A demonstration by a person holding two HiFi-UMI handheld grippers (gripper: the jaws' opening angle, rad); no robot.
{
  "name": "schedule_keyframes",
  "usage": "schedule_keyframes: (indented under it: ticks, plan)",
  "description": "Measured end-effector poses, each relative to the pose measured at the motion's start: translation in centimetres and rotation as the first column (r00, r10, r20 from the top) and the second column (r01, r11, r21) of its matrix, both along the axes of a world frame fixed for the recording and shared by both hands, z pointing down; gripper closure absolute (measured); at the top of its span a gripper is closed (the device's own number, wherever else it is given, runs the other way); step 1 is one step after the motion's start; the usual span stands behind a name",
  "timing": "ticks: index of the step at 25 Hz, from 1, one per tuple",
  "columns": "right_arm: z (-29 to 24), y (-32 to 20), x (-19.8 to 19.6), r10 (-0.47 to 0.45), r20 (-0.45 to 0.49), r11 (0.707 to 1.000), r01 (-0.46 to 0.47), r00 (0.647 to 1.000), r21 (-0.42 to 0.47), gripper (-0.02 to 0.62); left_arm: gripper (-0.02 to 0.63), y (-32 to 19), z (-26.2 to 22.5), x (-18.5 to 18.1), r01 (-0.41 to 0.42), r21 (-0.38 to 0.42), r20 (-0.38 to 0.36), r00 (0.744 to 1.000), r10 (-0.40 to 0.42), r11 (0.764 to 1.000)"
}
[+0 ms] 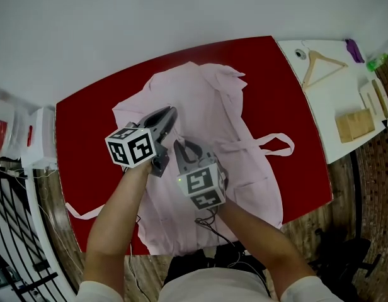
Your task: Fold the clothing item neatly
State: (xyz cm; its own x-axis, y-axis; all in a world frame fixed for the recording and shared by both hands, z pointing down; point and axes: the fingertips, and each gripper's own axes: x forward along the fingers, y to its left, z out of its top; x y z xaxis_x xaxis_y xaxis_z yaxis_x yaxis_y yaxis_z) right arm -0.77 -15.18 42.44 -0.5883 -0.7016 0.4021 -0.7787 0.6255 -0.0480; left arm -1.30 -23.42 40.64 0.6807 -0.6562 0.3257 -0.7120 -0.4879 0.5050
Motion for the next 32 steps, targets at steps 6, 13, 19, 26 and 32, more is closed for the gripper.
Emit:
schedule_keyframes:
  ticks: [6, 13, 19, 26, 32]
  plan:
    - [3.1, -0.6, 1.4, 0.015, -0.012, 0.999, -0.016, 1.0, -0.049, 0.557, 0.563, -0.4, 2.9, 1.6, -0.039, -0.053, -0.007, 0.999, 0.039, 0.998]
    - [6.7, -0.6, 3.4, 0.055, -0.003, 0.988, -0.055, 0.998, -0.142, 0.557, 0.47, 0.5, 4.4, 2.0, -0.079, -0.07, -0.016, 0.997, 0.078, 0.994]
    - [9.1, -0.1, 5.4, 0.129, 0.069, 0.956, -0.105, 0.989, -0.275, 0.557, 0.463, 1.2, 4.1, 2.4, -0.114, -0.067, -0.02, 0.993, 0.113, 0.991]
    - [11.1, 1.3, 7.8, 0.229, 0.112, 0.902, -0.168, 0.967, -0.397, 0.555, 0.465, 4.4, 6.4, 0.3, -0.162, -0.148, 0.106, 0.978, 0.178, 0.976]
    - [11.7, 2.4, 9.1, 0.27, 0.098, 0.88, -0.204, 0.958, -0.429, 0.53, 0.465, 7.2, 9.9, -2.2, -0.152, -0.259, 0.226, 0.951, 0.213, 0.954]
